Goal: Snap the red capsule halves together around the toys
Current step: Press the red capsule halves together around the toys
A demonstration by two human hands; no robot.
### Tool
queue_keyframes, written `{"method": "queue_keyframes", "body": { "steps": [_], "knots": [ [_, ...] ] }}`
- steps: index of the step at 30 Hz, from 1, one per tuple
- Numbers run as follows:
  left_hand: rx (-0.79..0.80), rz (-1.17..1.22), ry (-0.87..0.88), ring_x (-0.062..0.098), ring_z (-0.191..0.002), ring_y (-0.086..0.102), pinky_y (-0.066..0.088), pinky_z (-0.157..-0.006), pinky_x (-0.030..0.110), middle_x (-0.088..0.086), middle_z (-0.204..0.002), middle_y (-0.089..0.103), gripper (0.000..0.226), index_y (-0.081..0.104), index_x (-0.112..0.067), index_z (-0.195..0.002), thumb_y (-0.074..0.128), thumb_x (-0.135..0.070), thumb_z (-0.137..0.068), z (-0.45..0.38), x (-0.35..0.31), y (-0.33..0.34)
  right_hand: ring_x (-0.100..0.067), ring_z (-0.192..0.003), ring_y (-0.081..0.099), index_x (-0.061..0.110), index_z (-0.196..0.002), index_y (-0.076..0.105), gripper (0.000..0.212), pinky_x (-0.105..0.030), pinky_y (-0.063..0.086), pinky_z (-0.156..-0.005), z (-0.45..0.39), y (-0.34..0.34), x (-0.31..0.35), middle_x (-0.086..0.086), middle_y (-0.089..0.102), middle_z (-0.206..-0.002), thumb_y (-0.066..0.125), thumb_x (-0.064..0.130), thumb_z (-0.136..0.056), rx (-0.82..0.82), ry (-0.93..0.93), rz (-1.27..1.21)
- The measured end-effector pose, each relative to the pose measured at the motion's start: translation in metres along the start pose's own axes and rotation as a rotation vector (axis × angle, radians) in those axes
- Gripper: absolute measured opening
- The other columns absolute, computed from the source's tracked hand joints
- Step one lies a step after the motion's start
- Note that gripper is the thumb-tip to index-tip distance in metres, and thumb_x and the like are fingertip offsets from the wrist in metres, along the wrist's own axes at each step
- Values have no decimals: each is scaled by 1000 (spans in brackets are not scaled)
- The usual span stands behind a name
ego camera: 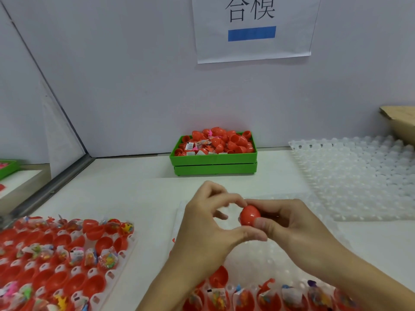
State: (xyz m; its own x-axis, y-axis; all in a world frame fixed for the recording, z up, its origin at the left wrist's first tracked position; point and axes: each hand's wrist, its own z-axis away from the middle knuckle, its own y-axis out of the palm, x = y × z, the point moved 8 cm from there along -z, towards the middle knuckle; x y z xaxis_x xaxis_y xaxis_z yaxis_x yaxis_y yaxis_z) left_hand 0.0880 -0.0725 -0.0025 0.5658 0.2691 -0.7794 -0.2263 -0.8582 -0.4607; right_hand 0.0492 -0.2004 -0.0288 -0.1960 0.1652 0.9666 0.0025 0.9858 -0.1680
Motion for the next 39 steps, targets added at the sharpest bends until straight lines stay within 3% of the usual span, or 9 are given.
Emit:
{"method": "queue_keyframes", "body": {
  "steps": [3, 8, 15, 20, 25, 28, 32, 35, 39],
  "knots": [
    [142, 364, -216, 6, -110, 65, 57, -81, 24, -17, -114, 67, 54, 67, -38, -108, 90, -39, -59, 2, 16, 8, -19, -95, 74, 13, -114, 72, 35, -20, 56, -79, 0, -1, -6, -4, 77, -101, 65, 19, -80, 39, 17, -169],
    [161, 446, -261, 21, -103, 71, 58, -90, 44, 0, -109, 75, 43, 69, -15, -119, 71, -25, -78, 7, 15, 17, -26, -103, 72, 13, -111, 74, 27, -27, 57, -84, -1, 8, 1, -14, 74, -107, 59, 15, -89, 124, -61, -266],
    [74, 304, -173, 8, -74, 70, 56, -66, 18, -10, -92, 77, 36, 70, -31, -103, 68, 1, -87, 6, 8, 13, -15, -76, 70, 3, -102, 75, 24, -23, 55, -74, -3, 8, -2, -11, 74, -83, 60, 12, -84, 84, -72, -234],
    [89, 360, -164, 10, -74, 73, 58, -68, 21, -4, -92, 77, 37, 70, -29, -101, 66, 5, -88, 5, 6, 15, -16, -70, 68, 6, -97, 77, 20, -25, 55, -72, -3, 5, -2, -14, 73, -80, 63, 11, -83, 34, -65, -179],
    [162, 405, -173, 32, -91, 70, 60, -81, 41, 4, -100, 75, 25, 70, -23, -109, 67, -9, -88, 2, 11, 19, -18, -81, 72, 7, -106, 75, 28, -24, 56, -77, -5, 4, -4, -11, 76, -89, 64, 16, -82, 55, -32, -153],
    [192, 465, -226, 17, -102, 71, 59, -85, 32, -6, -110, 74, 35, 67, -24, -118, 63, -24, -83, 3, 18, 20, -19, -100, 72, 17, -111, 74, 28, -23, 56, -85, -4, 5, -3, -5, 76, -104, 65, 21, -84, 68, -19, -157],
    [114, 513, -249, 14, -100, 72, 59, -78, 25, -5, -107, 74, 32, 67, -23, -121, 58, -9, -94, 2, 23, 15, -15, -108, 70, 30, -118, 68, 37, -20, 53, -91, -1, 0, -2, 6, 74, -114, 66, 23, -82, 62, -17, -187],
    [44, 513, -257, 18, -95, 73, 60, -74, 27, -1, -100, 73, 25, 75, -21, -110, 61, -10, -93, 1, 26, 10, -14, -101, 72, 20, -123, 65, 35, -20, 53, -90, -3, -7, -6, 5, 76, -106, 62, 7, -91, -51, 2, -124],
    [39, 511, -259, 17, -97, 72, 60, -76, 27, -2, -101, 75, 23, 77, -19, -103, 59, -8, -95, 2, 26, 11, -10, -83, 75, 24, -106, 73, 34, -16, 56, -81, -2, -18, -6, 12, 78, -90, 66, -3, -88, -229, 14, 0]
  ]
}}
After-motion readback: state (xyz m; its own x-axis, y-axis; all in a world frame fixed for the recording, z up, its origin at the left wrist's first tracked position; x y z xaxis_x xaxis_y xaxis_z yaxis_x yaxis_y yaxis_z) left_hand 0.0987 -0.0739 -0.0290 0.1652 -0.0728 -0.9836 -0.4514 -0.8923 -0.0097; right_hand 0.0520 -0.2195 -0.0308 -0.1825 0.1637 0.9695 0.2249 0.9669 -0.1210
